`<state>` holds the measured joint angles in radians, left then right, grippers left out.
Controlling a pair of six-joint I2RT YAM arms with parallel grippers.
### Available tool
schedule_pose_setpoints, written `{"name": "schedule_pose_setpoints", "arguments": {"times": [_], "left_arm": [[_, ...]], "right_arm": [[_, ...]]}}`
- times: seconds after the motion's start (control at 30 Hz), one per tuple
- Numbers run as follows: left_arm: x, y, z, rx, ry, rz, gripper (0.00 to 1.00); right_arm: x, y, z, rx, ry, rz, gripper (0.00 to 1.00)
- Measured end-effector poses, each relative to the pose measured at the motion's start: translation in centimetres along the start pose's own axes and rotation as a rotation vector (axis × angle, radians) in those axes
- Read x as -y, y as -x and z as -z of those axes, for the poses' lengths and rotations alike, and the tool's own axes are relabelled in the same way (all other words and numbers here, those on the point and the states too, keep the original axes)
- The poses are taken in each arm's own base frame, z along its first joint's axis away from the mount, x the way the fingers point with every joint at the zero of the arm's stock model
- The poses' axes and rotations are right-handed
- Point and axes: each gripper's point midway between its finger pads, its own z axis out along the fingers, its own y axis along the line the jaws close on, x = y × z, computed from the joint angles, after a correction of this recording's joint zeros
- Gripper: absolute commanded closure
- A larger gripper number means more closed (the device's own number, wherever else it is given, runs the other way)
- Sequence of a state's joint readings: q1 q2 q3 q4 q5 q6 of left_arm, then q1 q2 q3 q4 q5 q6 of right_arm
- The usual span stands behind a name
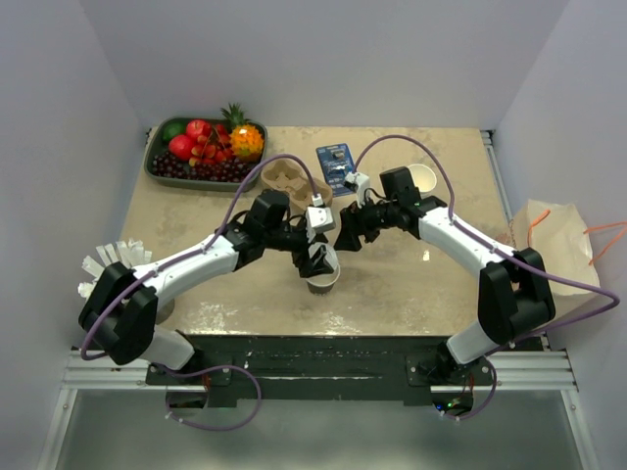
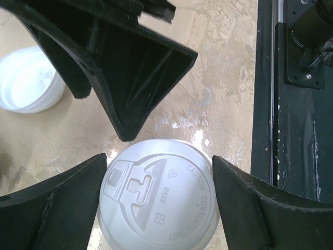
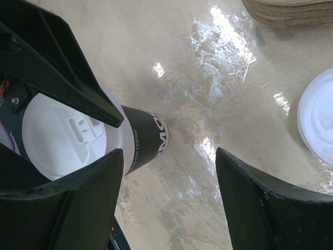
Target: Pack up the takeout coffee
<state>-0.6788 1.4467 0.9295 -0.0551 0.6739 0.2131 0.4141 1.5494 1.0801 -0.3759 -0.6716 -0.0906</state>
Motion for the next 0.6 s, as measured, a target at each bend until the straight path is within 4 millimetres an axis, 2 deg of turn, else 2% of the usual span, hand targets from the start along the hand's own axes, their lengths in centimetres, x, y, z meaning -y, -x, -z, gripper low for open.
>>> {"name": "schedule_pose_setpoints", "arguments": {"times": [0.27, 0.6], "left_arm": [[0.6, -1.9, 0.0, -0.031, -0.012, 0.031, 0.15], [0.5, -1.0, 0.0, 0.022, 0.003, 0.023, 0.15]], "right_arm": [[0.2, 0.0, 0.1, -0.003, -0.010, 0.006, 0.24], [0.8, 0.3, 0.2, -0.004, -0.051, 0.019, 0.23]]}}
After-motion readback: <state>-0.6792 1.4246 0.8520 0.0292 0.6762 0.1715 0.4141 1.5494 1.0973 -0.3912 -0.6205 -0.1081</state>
